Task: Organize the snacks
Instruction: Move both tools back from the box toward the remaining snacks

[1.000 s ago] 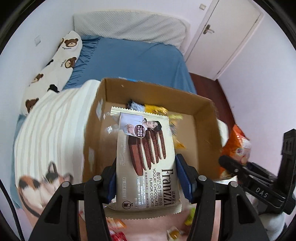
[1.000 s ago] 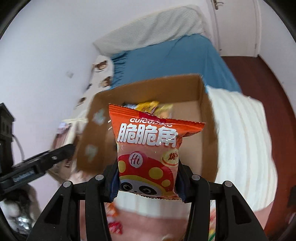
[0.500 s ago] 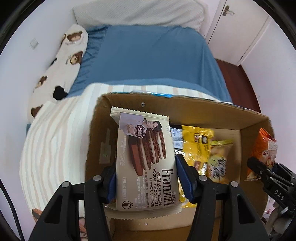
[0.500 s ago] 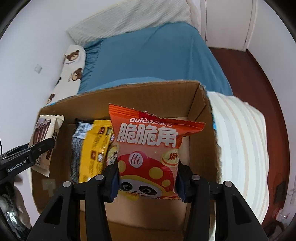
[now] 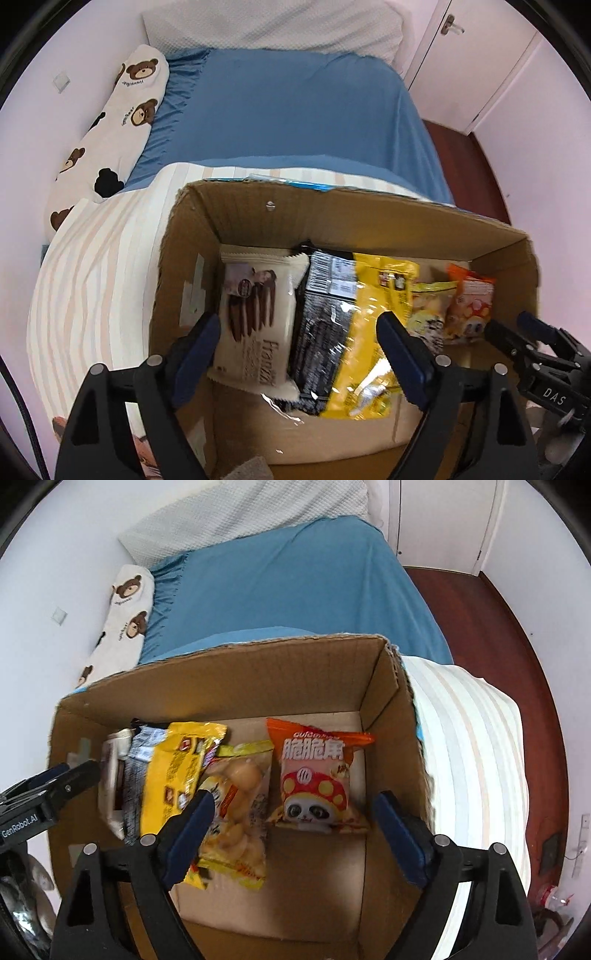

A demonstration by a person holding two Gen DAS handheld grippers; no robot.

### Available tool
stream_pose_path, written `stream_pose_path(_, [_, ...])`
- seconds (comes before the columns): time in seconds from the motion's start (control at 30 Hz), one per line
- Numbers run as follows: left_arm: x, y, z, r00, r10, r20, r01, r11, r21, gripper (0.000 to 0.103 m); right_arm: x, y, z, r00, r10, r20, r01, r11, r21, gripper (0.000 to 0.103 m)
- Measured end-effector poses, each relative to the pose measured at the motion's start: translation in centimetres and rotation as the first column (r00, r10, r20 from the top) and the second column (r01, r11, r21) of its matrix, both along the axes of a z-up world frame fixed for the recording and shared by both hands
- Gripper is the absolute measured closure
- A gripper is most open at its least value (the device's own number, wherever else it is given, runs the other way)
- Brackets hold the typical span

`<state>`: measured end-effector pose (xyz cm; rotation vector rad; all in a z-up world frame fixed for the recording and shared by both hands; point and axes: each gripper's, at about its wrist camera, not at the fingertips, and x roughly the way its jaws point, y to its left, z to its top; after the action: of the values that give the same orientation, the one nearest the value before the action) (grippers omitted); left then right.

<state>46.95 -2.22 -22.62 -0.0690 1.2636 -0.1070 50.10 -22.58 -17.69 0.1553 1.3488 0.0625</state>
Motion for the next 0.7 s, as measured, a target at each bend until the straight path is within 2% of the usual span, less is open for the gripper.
stream_pose_path(0.27, [-5.9, -0.2, 4.8, 0.992, 0.01, 0.123, -0.003, 0.998, -0.061, 0.017, -6.0, -0.1, 5.4, 0.994, -0.004, 0.109, -0.001, 0.999, 0.048, 0.007])
stream_pose_path(0.47, [-12.9, -0.3, 7.6, 0.983, 0.013, 0.184, -0.001, 0.998, -0.063, 0.017, -12.1, -1.8, 8.8, 0.985, -0.023, 0.173, 0.008, 0.996, 0.09, 0.007])
stream_pose_path(0.57, [-16.6, -0.3, 7.3, 0.984, 0.022, 0.179, -0.014, 0.999, -0.048, 0.017, -16.1, -3.3, 9.1, 0.985, -0.047, 0.168, 0.027, 0.992, 0.119, 0.007])
stream_pose_path(0.7, [-21.2, -0.6, 4.0, 0.994, 0.036, 0.1, -0.035, 0.999, -0.014, 0.017, -21.9, -5.8, 6.7, 0.993, -0.071, 0.09, 0.06, 0.992, 0.115, 0.007])
